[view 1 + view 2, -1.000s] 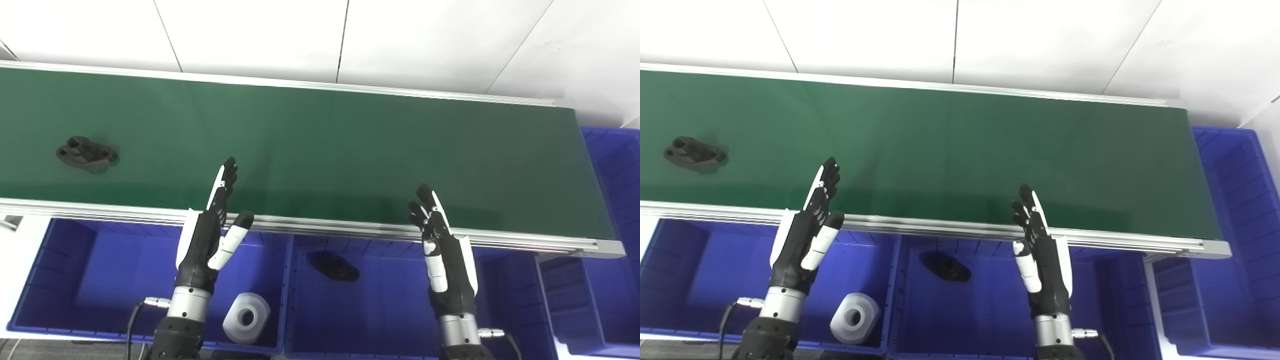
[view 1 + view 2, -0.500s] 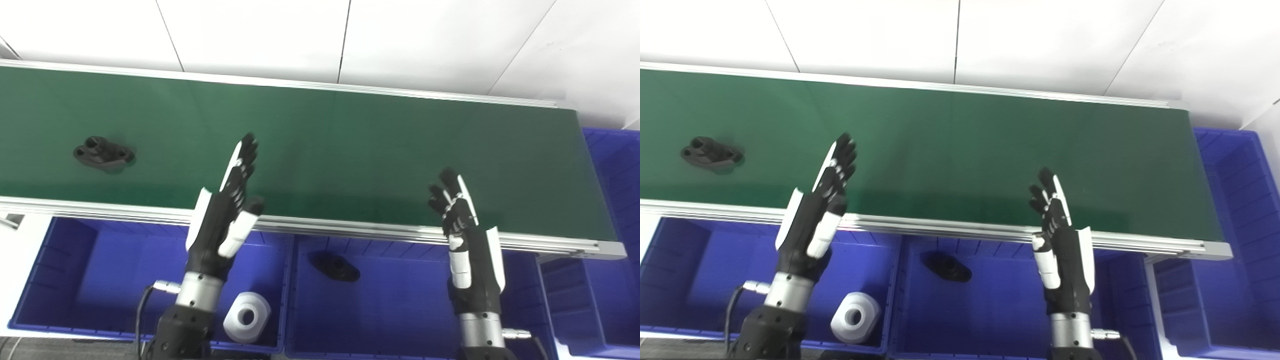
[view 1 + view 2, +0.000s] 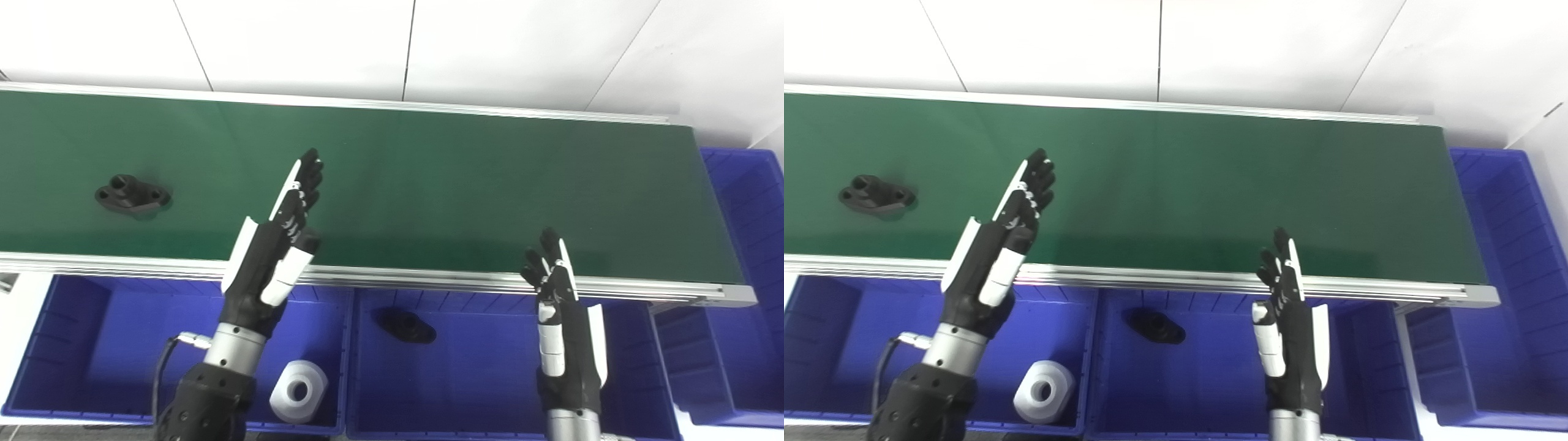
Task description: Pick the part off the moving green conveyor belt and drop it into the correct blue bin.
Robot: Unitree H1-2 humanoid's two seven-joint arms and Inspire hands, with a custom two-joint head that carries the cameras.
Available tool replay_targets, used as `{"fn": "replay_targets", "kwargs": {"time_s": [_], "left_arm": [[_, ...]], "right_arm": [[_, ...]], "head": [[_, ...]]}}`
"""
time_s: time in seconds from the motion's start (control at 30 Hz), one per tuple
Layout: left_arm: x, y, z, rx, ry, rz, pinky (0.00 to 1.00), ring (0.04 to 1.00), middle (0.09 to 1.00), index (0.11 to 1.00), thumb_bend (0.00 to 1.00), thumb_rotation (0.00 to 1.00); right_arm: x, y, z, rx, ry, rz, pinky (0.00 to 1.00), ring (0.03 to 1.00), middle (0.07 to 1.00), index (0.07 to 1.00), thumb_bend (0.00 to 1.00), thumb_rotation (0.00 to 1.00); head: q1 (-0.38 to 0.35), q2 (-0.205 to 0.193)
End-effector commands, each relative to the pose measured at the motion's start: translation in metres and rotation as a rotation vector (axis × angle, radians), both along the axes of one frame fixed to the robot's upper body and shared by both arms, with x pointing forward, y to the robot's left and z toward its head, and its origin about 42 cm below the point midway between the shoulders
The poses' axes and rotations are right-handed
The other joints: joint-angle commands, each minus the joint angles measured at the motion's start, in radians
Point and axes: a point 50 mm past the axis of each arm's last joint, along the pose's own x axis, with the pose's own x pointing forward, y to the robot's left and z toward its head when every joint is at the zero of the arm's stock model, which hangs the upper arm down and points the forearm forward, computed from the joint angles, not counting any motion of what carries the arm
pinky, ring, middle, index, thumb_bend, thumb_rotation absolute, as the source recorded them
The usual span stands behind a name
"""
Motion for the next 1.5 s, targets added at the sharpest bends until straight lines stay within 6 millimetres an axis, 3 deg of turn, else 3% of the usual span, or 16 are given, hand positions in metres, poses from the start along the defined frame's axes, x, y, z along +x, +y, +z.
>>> {"fn": "replay_targets", "kwargs": {"time_s": [0.0, 0.23, 0.4, 0.53, 0.63, 0.8, 1.0, 1.2, 1.47], "left_arm": [[-0.014, -0.001, 0.008, -0.003, -0.018, 0.03, 1.0, 1.0, 1.0, 1.0, 0.81, 0.88], [-0.057, 0.006, 0.01, 0.046, 0.039, 0.133, 1.0, 1.0, 1.0, 1.0, 0.76, 0.85], [-0.073, 0.003, 0.002, 0.038, 0.09, 0.204, 1.0, 1.0, 1.0, 1.0, 0.77, 0.85], [-0.082, -0.002, -0.015, 0.041, 0.129, 0.237, 1.0, 1.0, 1.0, 1.0, 0.75, 0.88], [-0.089, -0.001, -0.031, 0.036, 0.175, 0.262, 1.0, 1.0, 1.0, 1.0, 0.71, 0.91], [-0.079, 0.001, -0.06, 0.08, 0.209, 0.261, 1.0, 1.0, 1.0, 1.0, 0.68, 0.94], [-0.064, 0.001, -0.08, 0.095, 0.226, 0.262, 1.0, 1.0, 1.0, 1.0, 0.69, 0.96], [-0.064, 0.009, -0.093, 0.124, 0.265, 0.227, 1.0, 0.999, 1.0, 1.0, 0.67, 0.95], [-0.063, 0.013, -0.097, 0.145, 0.242, 0.204, 1.0, 0.994, 1.0, 1.0, 0.67, 0.95]], "right_arm": [[-0.003, 0.0, 0.015, 0.024, -0.068, 0.034, 0.9, 0.922, 0.969, 0.955, 0.91, 1.0], [-0.004, -0.005, 0.02, 0.086, -0.035, 0.133, 0.92, 0.933, 0.978, 0.962, 0.91, 1.0], [0.002, -0.011, 0.017, 0.066, 0.01, 0.184, 0.92, 0.928, 0.98, 0.968, 0.91, 1.0], [0.007, -0.016, 0.009, 0.062, 0.027, 0.186, 0.91, 0.933, 0.986, 0.979, 0.9, 1.0], [0.008, -0.016, 0.001, 0.039, 0.029, 0.177, 0.9, 0.934, 0.982, 0.979, 0.88, 1.0], [0.007, -0.017, -0.014, 0.01, 0.047, 0.172, 0.89, 0.928, 0.977, 0.97, 0.88, 1.0], [0.0, -0.019, -0.035, -0.022, 0.081, 0.164, 0.91, 0.935, 0.987, 0.977, 0.89, 1.0], [-0.013, -0.014, -0.051, -0.035, 0.117, 0.136, 0.92, 0.938, 0.985, 0.992, 0.89, 1.0], [-0.025, -0.008, -0.063, -0.059, 0.112, 0.116, 0.92, 0.944, 1.0, 1.0, 0.86, 1.0]], "head": [[0.048, 0.014], [0.146, 0.043], [0.141, 0.044], [0.139, 0.028], [0.097, 0.003], [0.089, -0.035], [0.099, -0.098], [0.083, -0.145], [0.073, -0.18]]}}
